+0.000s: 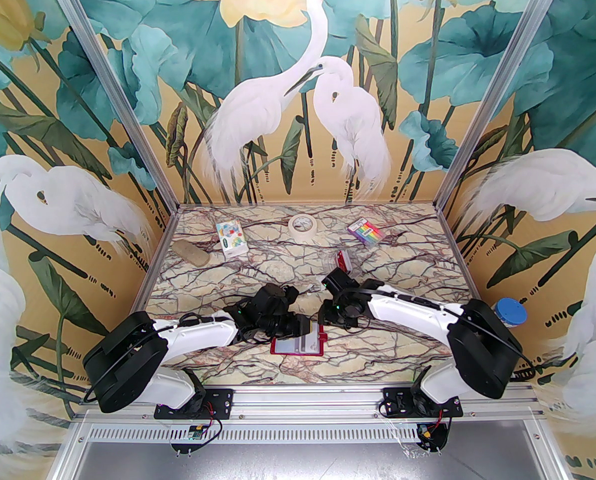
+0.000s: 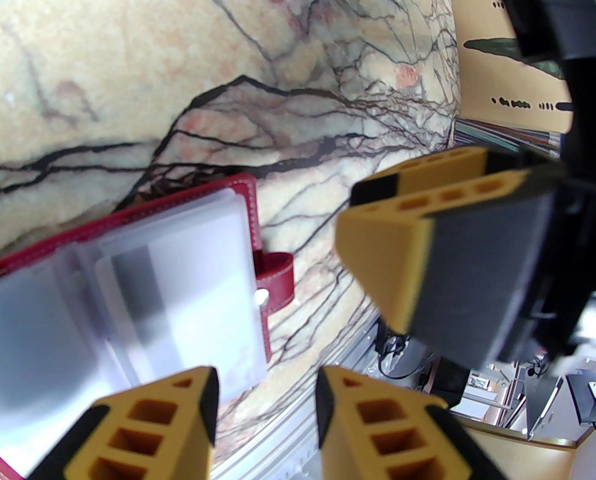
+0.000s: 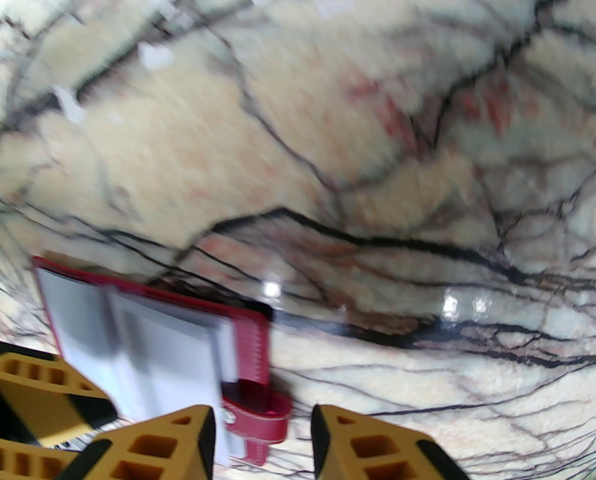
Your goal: Put the credit cards into the card holder
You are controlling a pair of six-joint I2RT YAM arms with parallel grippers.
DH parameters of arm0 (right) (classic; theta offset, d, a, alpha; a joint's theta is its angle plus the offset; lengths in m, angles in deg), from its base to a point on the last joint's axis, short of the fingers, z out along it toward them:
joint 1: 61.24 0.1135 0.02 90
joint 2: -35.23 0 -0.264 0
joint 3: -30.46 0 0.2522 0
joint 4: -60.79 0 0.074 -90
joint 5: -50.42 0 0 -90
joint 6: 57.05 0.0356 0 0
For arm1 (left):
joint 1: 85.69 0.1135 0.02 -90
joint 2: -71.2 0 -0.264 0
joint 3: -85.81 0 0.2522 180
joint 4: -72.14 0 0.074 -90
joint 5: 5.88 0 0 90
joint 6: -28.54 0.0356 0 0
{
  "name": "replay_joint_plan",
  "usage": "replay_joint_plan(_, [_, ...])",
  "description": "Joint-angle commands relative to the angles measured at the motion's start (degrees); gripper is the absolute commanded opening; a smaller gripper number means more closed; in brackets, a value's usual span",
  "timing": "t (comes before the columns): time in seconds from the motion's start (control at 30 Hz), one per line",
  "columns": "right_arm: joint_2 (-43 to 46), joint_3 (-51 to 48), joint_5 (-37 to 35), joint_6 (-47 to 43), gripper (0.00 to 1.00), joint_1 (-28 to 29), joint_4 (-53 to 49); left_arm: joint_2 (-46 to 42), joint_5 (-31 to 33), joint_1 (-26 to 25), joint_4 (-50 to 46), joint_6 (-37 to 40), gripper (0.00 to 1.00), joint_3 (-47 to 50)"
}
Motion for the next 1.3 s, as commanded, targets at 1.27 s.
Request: replay_joint_plan(1.27, [0.6, 0.4, -9.1, -1.5, 0.37, 2.6, -10.8, 4.0, 2.2, -0.4, -1.6, 1.2, 0.35, 1.5])
